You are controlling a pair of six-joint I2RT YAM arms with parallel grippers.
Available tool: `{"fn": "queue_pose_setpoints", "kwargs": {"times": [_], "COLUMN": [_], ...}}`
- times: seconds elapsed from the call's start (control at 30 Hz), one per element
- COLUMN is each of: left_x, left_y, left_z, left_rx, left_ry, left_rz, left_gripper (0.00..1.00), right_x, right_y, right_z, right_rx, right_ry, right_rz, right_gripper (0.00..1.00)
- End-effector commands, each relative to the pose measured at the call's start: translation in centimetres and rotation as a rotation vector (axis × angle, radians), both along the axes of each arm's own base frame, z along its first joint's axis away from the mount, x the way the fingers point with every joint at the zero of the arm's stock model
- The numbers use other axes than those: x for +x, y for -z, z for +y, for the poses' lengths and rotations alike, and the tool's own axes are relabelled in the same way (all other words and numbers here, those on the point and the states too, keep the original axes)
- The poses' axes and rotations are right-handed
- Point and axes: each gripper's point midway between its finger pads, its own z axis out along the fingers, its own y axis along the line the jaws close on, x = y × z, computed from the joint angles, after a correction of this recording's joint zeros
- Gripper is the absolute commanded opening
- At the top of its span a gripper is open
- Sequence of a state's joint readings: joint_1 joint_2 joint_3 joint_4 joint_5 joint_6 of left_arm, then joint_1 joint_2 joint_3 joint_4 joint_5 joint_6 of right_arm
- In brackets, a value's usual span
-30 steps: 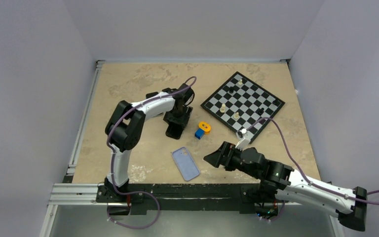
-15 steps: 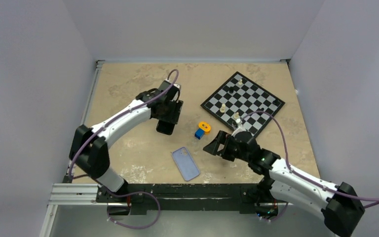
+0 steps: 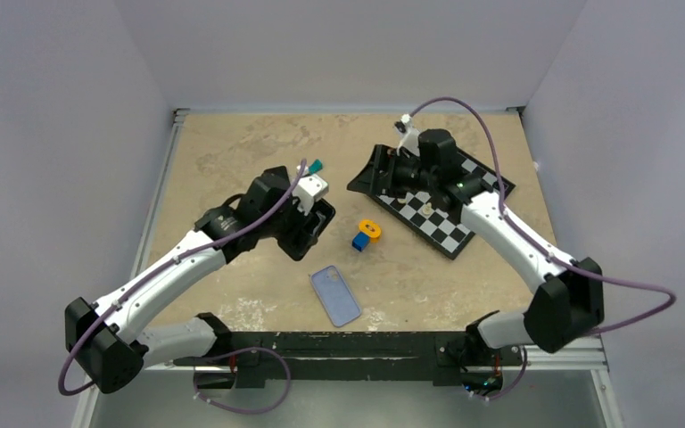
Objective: Take the phone out of the phone case
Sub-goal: Adjust the phone.
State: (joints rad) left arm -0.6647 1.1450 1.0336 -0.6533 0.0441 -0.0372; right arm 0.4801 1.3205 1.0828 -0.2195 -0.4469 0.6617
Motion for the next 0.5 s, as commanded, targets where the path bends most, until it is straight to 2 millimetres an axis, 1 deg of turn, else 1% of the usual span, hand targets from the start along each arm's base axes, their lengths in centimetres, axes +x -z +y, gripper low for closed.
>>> {"fn": "queue_pose_setpoints", "kwargs": {"times": [0.0,0.07,0.1,0.17,0.3,0.37,0.43,0.47], "left_x": [-0.1,-0.5,-0.5,-0.5,-0.6,-0.8,-1.0,-1.2], "left_y": [-1.0,-0.6,-0.6,-0.7,-0.8,-0.7,-0.6,-0.5], "left_z": [-2.3,-2.4,-2.5,-2.6,-2.8,-2.9,-3.1,-3.2], "left_rx": [0.015,0.052,0.059,0.062,0.053,0.054,0.054,0.053], "left_ry": [0.185,0.209,0.213,0.217,0.229,0.238,0.252,0.259], "left_rz": [-0.151,-0.143,-0.145,-0.15,-0.152,-0.146,-0.142,-0.14], "left_gripper": [0.0,0.0,0.0,0.0,0.0,0.0,0.0,0.0], "right_x": [-0.5,-0.7,-0.9,-1.7,-4.4,-5.4,-6.0,-6.2], "right_y": [-0.9,-1.2,-0.9,0.2,2.9,4.0,4.6,4.8], "right_z": [2.2,3.0,3.4,4.1,6.2,7.1,7.8,8.1], "right_rx": [-0.019,0.01,0.012,0.0,-0.005,-0.004,0.013,0.03], "right_ry": [-0.213,-0.267,-0.285,-0.323,-0.419,-0.449,-0.473,-0.486], "right_rz": [0.004,0.004,0.01,0.031,0.073,0.085,0.102,0.111], "right_gripper": [0.83,0.82,0.82,0.81,0.79,0.79,0.75,0.7]}}
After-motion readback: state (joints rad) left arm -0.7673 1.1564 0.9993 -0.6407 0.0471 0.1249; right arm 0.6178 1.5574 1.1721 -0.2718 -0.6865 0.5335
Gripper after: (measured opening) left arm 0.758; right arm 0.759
